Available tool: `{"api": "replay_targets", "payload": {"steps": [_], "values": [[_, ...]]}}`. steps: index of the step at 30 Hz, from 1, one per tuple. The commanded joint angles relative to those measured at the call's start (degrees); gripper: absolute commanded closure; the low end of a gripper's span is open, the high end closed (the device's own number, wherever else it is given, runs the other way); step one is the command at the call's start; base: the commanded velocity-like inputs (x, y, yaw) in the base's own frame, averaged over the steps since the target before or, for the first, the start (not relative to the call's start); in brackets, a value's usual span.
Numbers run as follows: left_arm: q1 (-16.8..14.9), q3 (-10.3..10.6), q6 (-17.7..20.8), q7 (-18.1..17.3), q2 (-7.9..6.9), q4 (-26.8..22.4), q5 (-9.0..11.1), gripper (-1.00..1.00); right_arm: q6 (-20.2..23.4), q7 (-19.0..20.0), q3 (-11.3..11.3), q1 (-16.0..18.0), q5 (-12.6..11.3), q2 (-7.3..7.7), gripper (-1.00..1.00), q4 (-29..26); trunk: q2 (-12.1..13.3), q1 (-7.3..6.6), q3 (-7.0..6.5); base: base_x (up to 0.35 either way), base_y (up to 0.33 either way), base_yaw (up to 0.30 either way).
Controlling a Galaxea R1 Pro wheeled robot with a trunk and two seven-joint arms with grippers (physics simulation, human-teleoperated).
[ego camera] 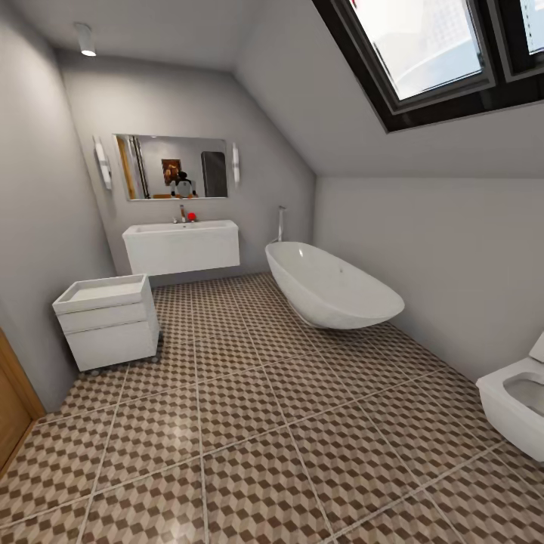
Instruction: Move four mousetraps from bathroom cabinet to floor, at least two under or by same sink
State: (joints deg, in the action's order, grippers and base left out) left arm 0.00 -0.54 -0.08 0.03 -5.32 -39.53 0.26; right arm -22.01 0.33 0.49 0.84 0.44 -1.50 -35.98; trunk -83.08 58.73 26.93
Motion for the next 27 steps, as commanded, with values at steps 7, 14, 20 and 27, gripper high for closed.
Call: {"api": "replay_targets", "payload": {"steps": [7,14,20,27], "values": [[0.0,-0.1,0.0,0.0,0.22,0.1,0.0,-1.00,-0.1,0.0,0.0,0.0,0.0,-0.08,-1.00,0.2,0.0,0.00,0.00,0.000,0.000,0.000],[0.0,-0.1,0.0,0.0,0.37,-0.1,0.7,-1.00,-0.7,0.0,0.0,0.0,0.1,-0.09,-1.00,0.2,0.0,0.00,0.00,0.000,0.000,0.000],[0.0,-0.4,0.0,0.1,0.25,0.6,2.2,-1.00,-0.9,-0.1,0.1,0.0,0.1,-0.09,-1.00,0.2,0.0,0.00,0.00,0.000,0.000,0.000],[0.0,-3.6,-2.5,0.0,0.37,1.8,4.0,-1.00,-0.9,-0.1,0.0,0.0,0.0,-0.09,-1.00,0.1,0.0,0.00,0.00,0.000,0.000,0.000]]}}
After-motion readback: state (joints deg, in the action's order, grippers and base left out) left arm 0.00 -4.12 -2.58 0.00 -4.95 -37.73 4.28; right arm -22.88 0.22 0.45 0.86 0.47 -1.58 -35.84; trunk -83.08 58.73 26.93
